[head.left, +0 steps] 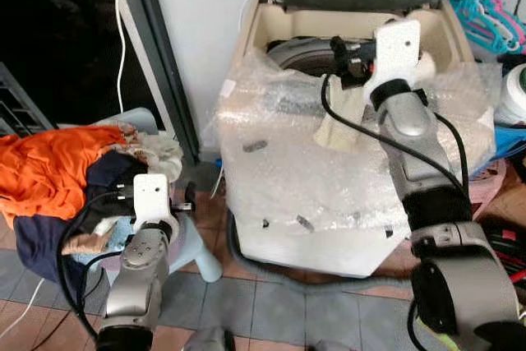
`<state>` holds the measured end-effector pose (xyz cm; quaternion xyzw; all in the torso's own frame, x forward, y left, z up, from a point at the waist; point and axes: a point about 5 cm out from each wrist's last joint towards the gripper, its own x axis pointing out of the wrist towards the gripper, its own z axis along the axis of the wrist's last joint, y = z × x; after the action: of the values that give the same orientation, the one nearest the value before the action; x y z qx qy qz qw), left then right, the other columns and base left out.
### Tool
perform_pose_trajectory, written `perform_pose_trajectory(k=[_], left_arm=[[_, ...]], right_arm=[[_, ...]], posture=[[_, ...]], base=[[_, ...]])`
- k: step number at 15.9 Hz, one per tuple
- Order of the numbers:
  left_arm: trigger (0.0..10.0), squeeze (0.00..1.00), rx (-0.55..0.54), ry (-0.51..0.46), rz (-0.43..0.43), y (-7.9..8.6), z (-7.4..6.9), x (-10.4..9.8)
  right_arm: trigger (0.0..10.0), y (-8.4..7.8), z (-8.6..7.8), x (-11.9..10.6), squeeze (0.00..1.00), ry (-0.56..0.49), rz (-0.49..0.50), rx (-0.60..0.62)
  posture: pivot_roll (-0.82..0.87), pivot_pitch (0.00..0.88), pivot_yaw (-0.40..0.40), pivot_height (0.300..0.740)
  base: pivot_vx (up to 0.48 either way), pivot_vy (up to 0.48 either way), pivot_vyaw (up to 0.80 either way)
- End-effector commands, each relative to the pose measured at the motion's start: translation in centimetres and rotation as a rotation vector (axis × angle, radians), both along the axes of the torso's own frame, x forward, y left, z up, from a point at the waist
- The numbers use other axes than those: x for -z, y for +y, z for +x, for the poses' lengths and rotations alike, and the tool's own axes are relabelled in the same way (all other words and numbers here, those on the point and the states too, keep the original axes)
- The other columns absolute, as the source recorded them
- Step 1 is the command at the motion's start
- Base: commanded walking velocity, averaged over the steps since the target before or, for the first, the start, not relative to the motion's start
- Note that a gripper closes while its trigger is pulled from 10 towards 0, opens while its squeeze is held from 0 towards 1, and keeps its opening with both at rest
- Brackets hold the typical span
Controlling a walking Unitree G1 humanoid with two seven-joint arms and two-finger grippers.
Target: Clothes washing
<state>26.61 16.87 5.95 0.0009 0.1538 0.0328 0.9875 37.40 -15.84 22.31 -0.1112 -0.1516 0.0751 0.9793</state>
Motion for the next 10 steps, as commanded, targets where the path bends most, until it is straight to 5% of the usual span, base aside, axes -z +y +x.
perform_pose_trajectory(k=[1,4,5,6,10], left_arm=[[10.0,0.0,-0.009,0.005,0.017,0.4,-0.1,0.0],[10.0,0.0,0.001,0.01,0.018,0.4,0.0,0.0],[10.0,0.0,0.008,0.013,0.022,0.4,0.1,0.0],[10.0,0.0,0.012,0.016,0.024,0.5,0.1,0.1],[10.0,0.0,0.015,0.016,0.035,0.5,0.2,0.0]], right_arm=[[10.0,-0.2,-0.3,0.1,0.0,0.007,0.006,-0.017],[10.0,-1.0,-2.9,3.8,0.0,0.112,-0.011,-0.08],[2.9,-1.1,-3.7,6.1,0.0,0.223,-0.067,-0.106],[0.0,-1.2,-4.0,6.8,0.0,0.262,-0.064,-0.102],[0.0,-0.7,-3.6,7.2,0.0,0.315,-0.112,-0.108]], posture=[[-0.05,0.006,0.054,0.74],[-0.06,0.007,0.065,0.74],[-0.06,0.007,0.069,0.74],[-0.06,0.007,0.072,0.74],[-0.05,0.002,0.071,0.74]], base=[[0.0,0.0,0.0],[0.0,0.0,0.0],[0.0,0.0,0.0],[0.0,0.0,0.0],[0.0,0.0,0.0]])
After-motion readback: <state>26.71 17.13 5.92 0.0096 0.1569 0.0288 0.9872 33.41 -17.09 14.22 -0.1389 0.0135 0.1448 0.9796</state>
